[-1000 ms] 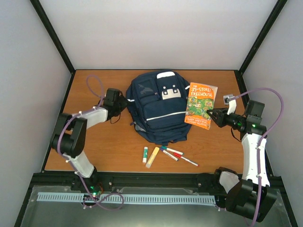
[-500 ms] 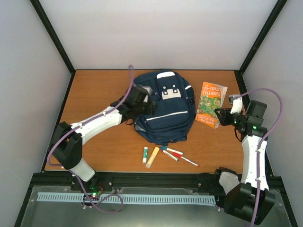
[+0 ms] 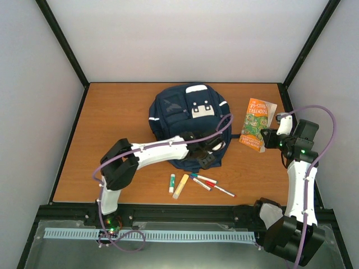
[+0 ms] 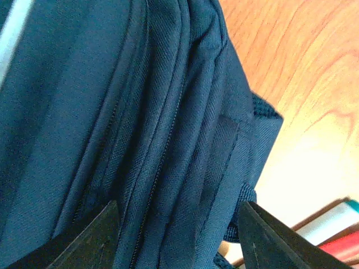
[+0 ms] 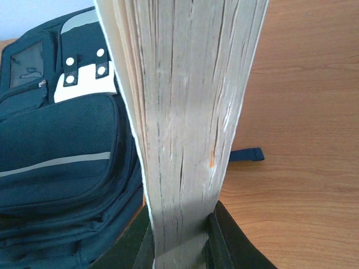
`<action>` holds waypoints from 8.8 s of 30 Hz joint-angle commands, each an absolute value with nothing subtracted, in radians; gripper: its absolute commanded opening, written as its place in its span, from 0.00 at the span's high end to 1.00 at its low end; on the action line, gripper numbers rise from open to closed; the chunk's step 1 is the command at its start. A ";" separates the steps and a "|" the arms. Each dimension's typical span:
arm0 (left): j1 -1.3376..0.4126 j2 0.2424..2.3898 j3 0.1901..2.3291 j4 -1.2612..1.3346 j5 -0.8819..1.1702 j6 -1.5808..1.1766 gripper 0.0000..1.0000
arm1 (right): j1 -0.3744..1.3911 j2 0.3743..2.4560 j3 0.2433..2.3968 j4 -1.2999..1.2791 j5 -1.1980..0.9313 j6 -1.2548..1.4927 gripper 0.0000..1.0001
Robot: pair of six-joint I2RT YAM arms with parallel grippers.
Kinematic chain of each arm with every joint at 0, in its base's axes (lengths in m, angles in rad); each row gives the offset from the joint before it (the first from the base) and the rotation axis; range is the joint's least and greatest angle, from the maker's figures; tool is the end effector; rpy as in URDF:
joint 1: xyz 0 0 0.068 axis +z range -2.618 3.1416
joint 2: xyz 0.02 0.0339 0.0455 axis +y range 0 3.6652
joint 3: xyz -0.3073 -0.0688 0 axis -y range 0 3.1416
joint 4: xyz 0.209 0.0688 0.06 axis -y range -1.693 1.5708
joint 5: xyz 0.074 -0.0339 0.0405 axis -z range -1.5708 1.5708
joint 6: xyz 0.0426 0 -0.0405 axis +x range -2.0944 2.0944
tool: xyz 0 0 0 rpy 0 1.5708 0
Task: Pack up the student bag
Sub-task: Place the book in the student bag.
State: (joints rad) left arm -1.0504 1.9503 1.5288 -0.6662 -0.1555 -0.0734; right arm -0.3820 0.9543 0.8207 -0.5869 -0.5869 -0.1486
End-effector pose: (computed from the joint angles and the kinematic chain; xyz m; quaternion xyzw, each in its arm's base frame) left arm 0.2061 -0.3464 0.2654 0.4379 0.8635 -0.0632 0.2420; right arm 0.1384 -0.0302 0.3236 -0.0170 0.8800 0.1508 0.4501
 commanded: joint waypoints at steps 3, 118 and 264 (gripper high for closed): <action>-1.062 2.003 1.619 -0.743 -0.243 0.005 0.40 | -0.391 0.929 0.851 -0.523 -0.612 -0.141 0.97; -0.948 1.675 1.727 -0.599 -0.517 -0.083 0.99 | 0.126 1.931 1.235 -0.927 -1.338 -0.155 0.97; -0.782 1.584 1.539 -0.551 -0.118 -0.298 0.99 | 0.739 1.543 0.867 -0.083 0.112 -0.698 0.93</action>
